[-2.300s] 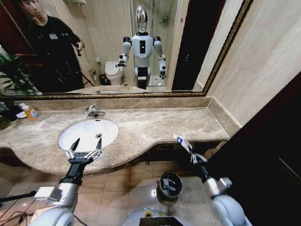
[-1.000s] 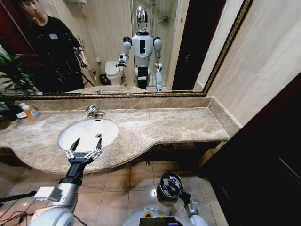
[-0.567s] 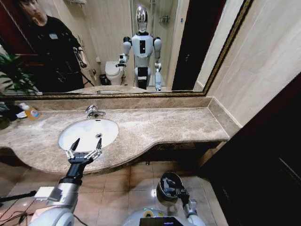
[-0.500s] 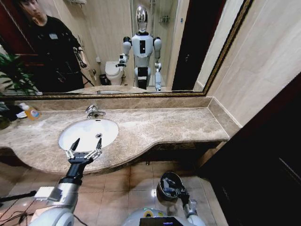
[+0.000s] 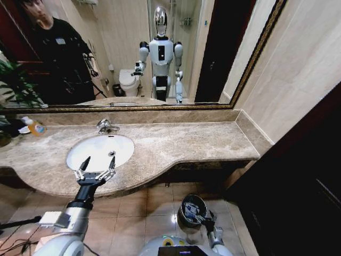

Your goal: Pick up the trash from the sink and place it in the trash bin.

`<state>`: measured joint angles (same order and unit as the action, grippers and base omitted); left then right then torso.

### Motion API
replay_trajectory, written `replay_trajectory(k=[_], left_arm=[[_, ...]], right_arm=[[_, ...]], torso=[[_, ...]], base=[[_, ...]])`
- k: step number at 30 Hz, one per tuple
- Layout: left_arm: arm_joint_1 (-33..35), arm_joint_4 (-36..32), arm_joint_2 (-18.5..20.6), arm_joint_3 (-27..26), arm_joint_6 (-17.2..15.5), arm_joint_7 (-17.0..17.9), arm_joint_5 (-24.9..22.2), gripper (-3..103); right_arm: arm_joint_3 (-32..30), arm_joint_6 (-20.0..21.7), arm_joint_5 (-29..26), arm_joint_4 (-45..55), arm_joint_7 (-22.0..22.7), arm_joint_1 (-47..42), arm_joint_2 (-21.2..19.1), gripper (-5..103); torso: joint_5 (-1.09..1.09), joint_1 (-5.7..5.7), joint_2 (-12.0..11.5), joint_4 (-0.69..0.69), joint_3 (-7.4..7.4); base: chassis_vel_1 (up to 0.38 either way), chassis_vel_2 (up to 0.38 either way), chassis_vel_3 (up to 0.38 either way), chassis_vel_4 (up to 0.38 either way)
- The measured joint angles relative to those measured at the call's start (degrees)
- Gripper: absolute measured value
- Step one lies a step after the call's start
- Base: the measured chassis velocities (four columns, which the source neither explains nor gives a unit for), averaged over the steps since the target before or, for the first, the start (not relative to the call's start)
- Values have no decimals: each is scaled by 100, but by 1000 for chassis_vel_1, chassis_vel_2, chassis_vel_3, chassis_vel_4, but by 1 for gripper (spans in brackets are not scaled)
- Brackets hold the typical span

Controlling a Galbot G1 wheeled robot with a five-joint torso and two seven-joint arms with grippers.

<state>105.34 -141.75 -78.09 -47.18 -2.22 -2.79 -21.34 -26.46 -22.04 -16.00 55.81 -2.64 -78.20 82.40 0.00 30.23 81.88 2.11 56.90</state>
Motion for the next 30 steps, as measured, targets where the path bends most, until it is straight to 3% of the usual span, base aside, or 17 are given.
replay_trajectory(k=[7, 12, 15, 21, 24, 30], left_arm=[[0, 0, 0, 0, 0, 0, 0, 100], [0, 0, 0, 0, 0, 0, 0, 100], [0, 0, 0, 0, 0, 0, 0, 100], [0, 0, 0, 0, 0, 0, 0, 100], [0, 0, 0, 0, 0, 0, 0, 100], [0, 0, 0, 0, 0, 0, 0, 100]], right_arm=[[-21, 20, 193, 371, 416, -69, -99, 100], [-100, 389, 234, 1425, 840, -361, -228, 100], [-162, 766, 118, 2697, 1098, -771, -453, 100], [-445, 1234, -142, 4537, 1041, -1222, -579, 100], [-635, 1483, -159, 5222, 843, -1304, -520, 100], [-754, 1874, -211, 6205, 862, -1365, -578, 100]], torso=[[0, 0, 0, 0, 0], [1, 0, 0, 0, 0], [1, 0, 0, 0, 0], [0, 0, 0, 0, 0], [0, 0, 0, 0, 0], [0, 0, 0, 0, 0]], base=[[0, 0, 0, 0], [0, 0, 0, 0], [0, 0, 0, 0], [0, 0, 0, 0], [0, 0, 0, 0], [0, 0, 0, 0]])
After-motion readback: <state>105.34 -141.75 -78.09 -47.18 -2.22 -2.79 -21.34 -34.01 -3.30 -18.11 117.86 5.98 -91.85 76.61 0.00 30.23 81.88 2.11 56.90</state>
